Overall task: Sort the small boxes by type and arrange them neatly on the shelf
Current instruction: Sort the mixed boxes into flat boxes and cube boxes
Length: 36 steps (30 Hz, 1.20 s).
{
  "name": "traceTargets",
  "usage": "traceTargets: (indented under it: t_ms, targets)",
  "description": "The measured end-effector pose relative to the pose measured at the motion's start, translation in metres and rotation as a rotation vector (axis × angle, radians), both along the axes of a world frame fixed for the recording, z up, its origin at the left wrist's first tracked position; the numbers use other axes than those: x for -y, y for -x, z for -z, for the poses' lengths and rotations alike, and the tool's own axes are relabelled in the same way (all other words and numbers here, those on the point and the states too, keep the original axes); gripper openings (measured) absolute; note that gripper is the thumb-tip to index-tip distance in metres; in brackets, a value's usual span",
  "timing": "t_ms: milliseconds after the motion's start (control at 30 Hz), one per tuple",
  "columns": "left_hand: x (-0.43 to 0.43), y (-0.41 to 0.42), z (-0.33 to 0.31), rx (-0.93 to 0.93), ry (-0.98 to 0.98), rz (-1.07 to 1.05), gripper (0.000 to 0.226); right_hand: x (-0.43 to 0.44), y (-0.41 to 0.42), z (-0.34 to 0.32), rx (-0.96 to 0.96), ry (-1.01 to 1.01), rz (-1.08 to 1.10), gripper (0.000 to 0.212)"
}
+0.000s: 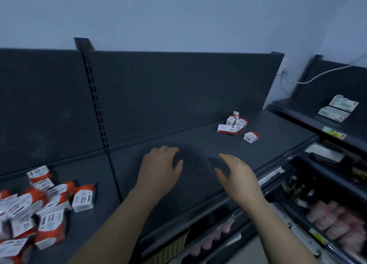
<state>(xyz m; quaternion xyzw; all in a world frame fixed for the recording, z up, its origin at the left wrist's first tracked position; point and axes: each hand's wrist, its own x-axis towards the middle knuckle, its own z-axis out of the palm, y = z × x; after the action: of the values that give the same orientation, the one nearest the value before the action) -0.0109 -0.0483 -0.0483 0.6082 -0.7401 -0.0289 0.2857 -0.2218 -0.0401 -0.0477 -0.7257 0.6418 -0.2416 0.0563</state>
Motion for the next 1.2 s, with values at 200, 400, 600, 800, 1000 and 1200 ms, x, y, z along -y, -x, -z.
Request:
traceTargets:
  t_ms: [200, 400, 600, 800, 1000, 1200]
  targets:
    - [0.070, 0.037, -0.005, 0.018, 0.003, 0.082, 0.042, 0.053, 0.038, -0.005, 0.012, -0.025, 0.105, 0.048]
    - [0.134, 0.079, -0.010, 0.033, -0.021, 0.140, 0.041, 0.098, 0.077, -0.008, 0.058, -0.047, 0.196, 0.048]
    - [0.192, 0.128, -0.001, 0.066, -0.090, 0.137, 0.040, 0.152, 0.124, 0.002, 0.047, -0.075, 0.192, 0.040]
    - [0.249, 0.180, 0.008, 0.055, -0.133, 0.082, 0.032, 0.212, 0.172, 0.016, 0.076, -0.138, 0.183, 0.039]
    - [0.298, 0.223, 0.021, -0.011, -0.202, 0.022, 0.032, 0.255, 0.198, 0.028, 0.060, -0.275, 0.110, 0.060]
    - [0.338, 0.252, 0.027, -0.070, -0.303, -0.015, 0.024, 0.279, 0.212, 0.029, 0.169, -0.222, 0.022, 0.064]
